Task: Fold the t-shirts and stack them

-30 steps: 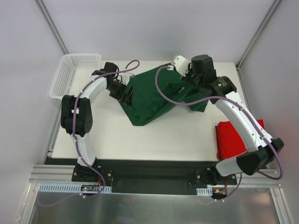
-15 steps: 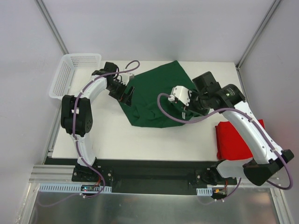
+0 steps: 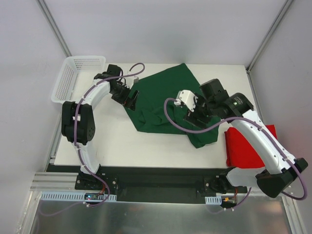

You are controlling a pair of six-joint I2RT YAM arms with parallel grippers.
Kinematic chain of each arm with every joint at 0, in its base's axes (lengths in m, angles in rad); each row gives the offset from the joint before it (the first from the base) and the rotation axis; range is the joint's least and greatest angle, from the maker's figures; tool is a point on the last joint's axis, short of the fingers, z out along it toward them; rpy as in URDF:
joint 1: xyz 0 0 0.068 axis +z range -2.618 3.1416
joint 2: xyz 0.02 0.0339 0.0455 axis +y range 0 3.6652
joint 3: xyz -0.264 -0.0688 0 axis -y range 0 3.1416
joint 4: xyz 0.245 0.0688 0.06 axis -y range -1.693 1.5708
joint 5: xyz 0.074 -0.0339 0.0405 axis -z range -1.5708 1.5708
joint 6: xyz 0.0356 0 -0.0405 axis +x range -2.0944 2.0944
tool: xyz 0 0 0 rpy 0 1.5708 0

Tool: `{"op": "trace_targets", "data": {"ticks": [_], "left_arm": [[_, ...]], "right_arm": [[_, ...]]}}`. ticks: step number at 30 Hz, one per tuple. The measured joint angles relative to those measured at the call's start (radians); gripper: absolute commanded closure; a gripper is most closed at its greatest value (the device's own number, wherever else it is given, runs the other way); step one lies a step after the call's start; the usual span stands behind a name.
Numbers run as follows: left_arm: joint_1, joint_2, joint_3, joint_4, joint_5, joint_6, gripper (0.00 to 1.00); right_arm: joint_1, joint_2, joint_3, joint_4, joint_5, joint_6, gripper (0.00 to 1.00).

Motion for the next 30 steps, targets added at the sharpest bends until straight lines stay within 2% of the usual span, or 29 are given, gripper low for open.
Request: {"op": "trace_targets", "data": {"ticks": [7,15,23,30], "left_arm": [[0.08,-0.102,-0.052,0.006,-0.029,-0.039,0.0],[0.34,-0.351,-0.212,0.022,-0.098,-0.022,0.01],[0.326,-0.661,-0.376,0.003,-0.111,0.019,0.01],[0.326,-0.741,-0.43,-0.005,-0.107,0.026,0.01]], "right_arm": [[0.064,0.242,-0.001,0.275,0.166,0.082,0.28],[0.197,0.541,0.072,0.443,0.252,0.09,0.3],[0.241,0.704,0.26,0.51,0.227,0.114,0.33],[0.256,0.825,0.351,0.517,0.158,0.138,0.33]]}}
